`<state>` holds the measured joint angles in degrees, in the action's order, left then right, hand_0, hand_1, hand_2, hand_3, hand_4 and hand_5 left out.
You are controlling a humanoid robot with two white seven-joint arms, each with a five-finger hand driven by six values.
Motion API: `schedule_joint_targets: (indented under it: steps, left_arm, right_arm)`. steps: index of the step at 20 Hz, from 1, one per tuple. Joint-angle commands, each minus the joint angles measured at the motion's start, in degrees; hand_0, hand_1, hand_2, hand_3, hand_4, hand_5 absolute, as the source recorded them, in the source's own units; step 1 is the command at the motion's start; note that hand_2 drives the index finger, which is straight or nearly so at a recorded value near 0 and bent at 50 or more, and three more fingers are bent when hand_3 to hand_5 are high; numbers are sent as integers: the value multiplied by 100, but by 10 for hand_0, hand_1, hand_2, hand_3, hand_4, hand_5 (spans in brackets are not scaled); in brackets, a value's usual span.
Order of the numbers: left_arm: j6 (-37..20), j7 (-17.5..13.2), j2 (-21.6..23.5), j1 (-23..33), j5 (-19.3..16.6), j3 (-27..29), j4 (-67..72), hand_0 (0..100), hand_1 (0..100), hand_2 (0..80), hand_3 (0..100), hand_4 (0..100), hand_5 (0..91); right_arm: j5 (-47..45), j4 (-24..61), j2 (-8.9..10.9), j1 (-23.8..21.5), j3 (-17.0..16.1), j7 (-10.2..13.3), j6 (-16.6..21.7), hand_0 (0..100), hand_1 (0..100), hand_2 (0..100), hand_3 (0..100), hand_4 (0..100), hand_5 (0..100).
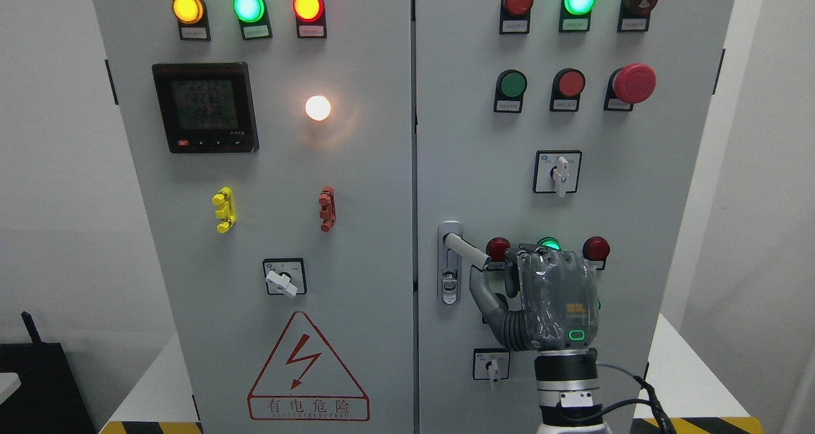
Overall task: Release door handle
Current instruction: 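Rotate the gripped handle outward with the right hand, then open the right hand fingers to let go of the handle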
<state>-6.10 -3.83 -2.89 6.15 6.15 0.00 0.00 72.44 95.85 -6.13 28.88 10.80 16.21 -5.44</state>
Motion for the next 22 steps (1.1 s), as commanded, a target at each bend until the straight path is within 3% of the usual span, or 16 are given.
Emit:
schedule_joint_targets:
  steps: [1,22]
  left_arm:
    - [4,-4,-1,1,0,-79,114,120,389,0,0,0,0]
    - [4,-4,-1,1,0,-79,114,120,389,0,0,0,0]
  right_arm:
    - [-2,65,7,30,-25,-4,-1,486,516,988,1000,1000,994]
    - [-20,83,7,48,1,23,35,499,504,990,1000,1000,995]
